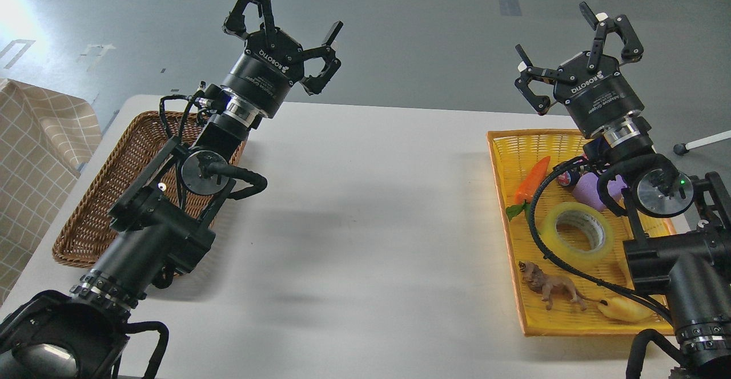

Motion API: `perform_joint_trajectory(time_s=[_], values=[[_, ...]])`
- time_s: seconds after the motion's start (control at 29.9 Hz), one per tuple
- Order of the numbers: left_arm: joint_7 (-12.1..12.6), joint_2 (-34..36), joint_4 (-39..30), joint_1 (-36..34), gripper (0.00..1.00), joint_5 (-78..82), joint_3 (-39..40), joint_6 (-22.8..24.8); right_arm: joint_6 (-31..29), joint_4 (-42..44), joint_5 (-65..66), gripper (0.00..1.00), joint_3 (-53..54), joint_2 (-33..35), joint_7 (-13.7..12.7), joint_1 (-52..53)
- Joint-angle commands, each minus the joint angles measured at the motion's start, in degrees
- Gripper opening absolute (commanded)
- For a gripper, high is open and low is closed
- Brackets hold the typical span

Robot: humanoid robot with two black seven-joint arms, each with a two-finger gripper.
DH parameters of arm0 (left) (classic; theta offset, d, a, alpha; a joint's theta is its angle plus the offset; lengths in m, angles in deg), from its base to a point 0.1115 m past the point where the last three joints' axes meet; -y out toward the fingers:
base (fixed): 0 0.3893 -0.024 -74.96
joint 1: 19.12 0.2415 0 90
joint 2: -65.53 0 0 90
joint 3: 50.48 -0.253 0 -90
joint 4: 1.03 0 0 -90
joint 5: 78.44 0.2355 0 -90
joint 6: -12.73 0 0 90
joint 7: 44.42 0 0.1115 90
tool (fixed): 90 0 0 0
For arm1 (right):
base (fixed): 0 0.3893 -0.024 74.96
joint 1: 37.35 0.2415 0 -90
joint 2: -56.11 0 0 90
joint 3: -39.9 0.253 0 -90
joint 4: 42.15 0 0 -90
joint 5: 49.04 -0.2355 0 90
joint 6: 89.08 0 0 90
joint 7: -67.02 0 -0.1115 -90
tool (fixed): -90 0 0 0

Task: Place and transfer tape with both arms

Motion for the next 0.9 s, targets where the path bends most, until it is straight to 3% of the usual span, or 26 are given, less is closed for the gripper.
perform_joint_trajectory(time_s=[0.0,0.87], values=[[-0.09,0.15,0.07,0.02,0.98,-0.09,0.07,0.0,0.0,-0.1,0.04,1.0,-0.03,-0.01,-0.09,0.03],[-0.09,-0.02,0.07,0.02,0.98,-0.09,0.07,0.0,0.0,-0.1,0.04,1.0,-0.56,0.08,-0.09,0.03]])
